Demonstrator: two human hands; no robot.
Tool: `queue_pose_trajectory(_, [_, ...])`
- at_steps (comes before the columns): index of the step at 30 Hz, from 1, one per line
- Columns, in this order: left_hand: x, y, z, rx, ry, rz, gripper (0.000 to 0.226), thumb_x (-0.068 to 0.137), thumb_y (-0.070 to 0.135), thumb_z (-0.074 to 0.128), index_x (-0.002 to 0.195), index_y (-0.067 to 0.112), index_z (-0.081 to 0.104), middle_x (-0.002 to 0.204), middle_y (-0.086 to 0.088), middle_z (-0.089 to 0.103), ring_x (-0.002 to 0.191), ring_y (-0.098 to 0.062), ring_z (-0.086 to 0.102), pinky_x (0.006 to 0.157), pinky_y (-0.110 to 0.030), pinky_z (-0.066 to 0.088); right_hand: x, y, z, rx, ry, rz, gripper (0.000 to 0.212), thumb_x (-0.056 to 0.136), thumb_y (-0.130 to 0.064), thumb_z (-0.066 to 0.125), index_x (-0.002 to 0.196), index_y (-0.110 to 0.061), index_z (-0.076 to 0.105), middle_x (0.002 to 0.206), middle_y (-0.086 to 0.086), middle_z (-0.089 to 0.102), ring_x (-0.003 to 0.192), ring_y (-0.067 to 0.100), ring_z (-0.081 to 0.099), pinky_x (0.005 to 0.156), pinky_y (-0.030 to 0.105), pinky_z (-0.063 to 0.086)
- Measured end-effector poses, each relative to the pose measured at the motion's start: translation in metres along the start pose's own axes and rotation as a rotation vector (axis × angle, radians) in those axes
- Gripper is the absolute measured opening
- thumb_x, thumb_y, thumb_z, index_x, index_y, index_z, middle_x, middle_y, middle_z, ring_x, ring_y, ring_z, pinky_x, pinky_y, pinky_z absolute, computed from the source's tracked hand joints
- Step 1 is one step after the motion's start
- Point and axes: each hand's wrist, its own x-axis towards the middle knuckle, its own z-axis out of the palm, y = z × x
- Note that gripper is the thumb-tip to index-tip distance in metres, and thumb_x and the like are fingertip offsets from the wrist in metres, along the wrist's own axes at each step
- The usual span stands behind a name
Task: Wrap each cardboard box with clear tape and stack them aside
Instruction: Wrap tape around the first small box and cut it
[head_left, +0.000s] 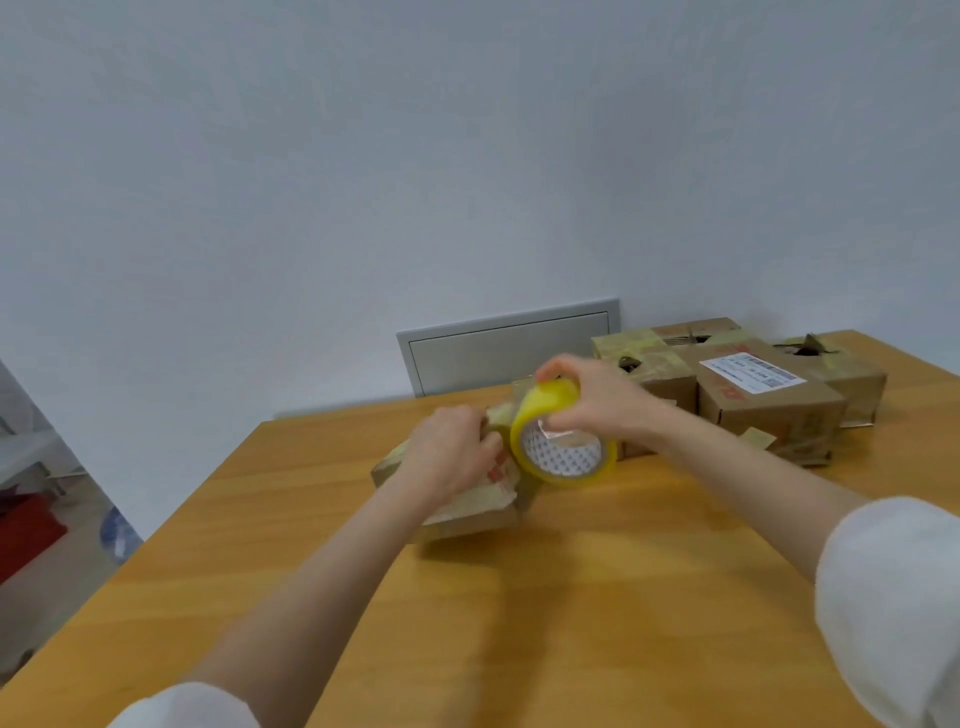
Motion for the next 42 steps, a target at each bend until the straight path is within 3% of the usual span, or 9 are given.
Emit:
queue_pose_trajectory(3, [0.006, -0.007, -0.018, -0.164, 0.105, -0.071, 0.028, 0.092, 0.025, 0.045, 0.074, 0.011, 0.062, 0.07, -0.005, 0.063, 0.065, -0.023, 0.058, 0.05, -0.03, 0.039, 0.023, -0.034, -0.025, 0.062, 0.119, -0.048, 0.056, 0.07, -0.031, 0.08, 0.12, -0.03, 0.053, 0.113, -0.012, 0.053, 0.099, 0.011, 0.055, 0.085, 0.034, 0.05])
queue_pose_trajectory(7, [0.0, -0.017, -0.012, -0.393, 0.127, -0.183, 0.032, 0.096, 0.021, 0.043, 0.082, 0.006, 0.067, 0.075, -0.007, 0.067, 0.067, -0.022, 0.06, 0.055, -0.028, 0.042, 0.035, -0.053, -0.027, 0.105, 0.085, -0.066, 0.056, 0.072, -0.028, 0.08, 0.122, -0.03, 0.055, 0.115, -0.008, 0.053, 0.108, 0.015, 0.053, 0.087, 0.032, 0.048])
queue_pose_trajectory(11, [-0.005, -0.03, -0.01, -0.431, 0.137, -0.241, 0.032, 0.098, 0.021, 0.042, 0.084, 0.006, 0.066, 0.079, -0.006, 0.067, 0.07, -0.018, 0.059, 0.053, -0.024, 0.038, 0.032, -0.058, -0.011, 0.21, 0.102, -0.097, 0.054, 0.075, -0.029, 0.079, 0.125, -0.033, 0.058, 0.126, -0.01, 0.053, 0.117, 0.014, 0.05, 0.094, 0.033, 0.046])
queue_pose_trajectory(16, [-0.007, -0.036, -0.011, -0.507, 0.118, -0.285, 0.033, 0.098, 0.021, 0.042, 0.085, 0.004, 0.067, 0.087, -0.01, 0.07, 0.078, -0.022, 0.063, 0.062, -0.031, 0.046, 0.036, -0.077, -0.006, 0.044, 0.088, -0.101, 0.051, 0.077, -0.038, 0.076, 0.125, -0.029, 0.062, 0.134, -0.006, 0.055, 0.122, 0.014, 0.048, 0.089, 0.026, 0.039])
queue_pose_trajectory(27, [-0.006, -0.026, -0.011, -0.536, 0.103, -0.257, 0.025, 0.097, 0.022, 0.045, 0.087, 0.014, 0.067, 0.088, -0.007, 0.07, 0.083, -0.021, 0.066, 0.075, -0.04, 0.055, 0.011, -0.068, -0.039, -0.086, -0.129, 0.008, 0.034, 0.085, -0.045, 0.067, 0.116, -0.032, 0.063, 0.115, -0.006, 0.056, 0.102, 0.013, 0.05, 0.069, 0.017, 0.039])
queue_pose_trajectory(30, [-0.007, -0.028, -0.011, -0.512, 0.114, -0.274, 0.027, 0.097, 0.022, 0.044, 0.087, 0.011, 0.068, 0.086, -0.008, 0.07, 0.081, -0.023, 0.065, 0.072, -0.038, 0.053, 0.009, -0.068, -0.039, -0.08, -0.125, 0.059, 0.036, 0.084, -0.046, 0.067, 0.116, -0.03, 0.062, 0.115, -0.005, 0.057, 0.102, 0.014, 0.052, 0.074, 0.025, 0.043])
queue_pose_trajectory(35, [-0.006, -0.046, -0.013, -0.537, 0.127, -0.394, 0.031, 0.098, 0.024, 0.044, 0.103, 0.007, 0.07, 0.099, -0.01, 0.069, 0.092, -0.025, 0.063, 0.072, -0.035, 0.049, 0.002, -0.063, -0.039, -0.201, -0.185, 0.099, 0.031, 0.083, -0.051, 0.066, 0.106, -0.031, 0.061, 0.094, -0.01, 0.059, 0.084, 0.005, 0.055, 0.073, 0.027, 0.047])
queue_pose_trajectory(39, [0.0, -0.05, -0.013, -0.581, 0.11, -0.432, 0.031, 0.098, 0.022, 0.045, 0.1, 0.005, 0.07, 0.091, -0.008, 0.068, 0.08, -0.02, 0.061, 0.062, -0.03, 0.048, -0.001, -0.062, -0.028, -0.23, -0.24, 0.08, 0.026, 0.085, -0.047, 0.064, 0.106, -0.031, 0.069, 0.104, -0.01, 0.064, 0.091, 0.007, 0.058, 0.078, 0.026, 0.05])
queue_pose_trajectory(42, [0.001, -0.054, -0.012, -0.61, 0.107, -0.454, 0.029, 0.098, 0.021, 0.046, 0.096, 0.005, 0.07, 0.086, -0.009, 0.067, 0.077, -0.022, 0.06, 0.072, -0.037, 0.053, 0.0, -0.061, -0.023, -0.182, -0.226, 0.081, 0.025, 0.085, -0.045, 0.065, 0.107, -0.034, 0.071, 0.108, -0.012, 0.065, 0.098, 0.009, 0.058, 0.082, 0.027, 0.051])
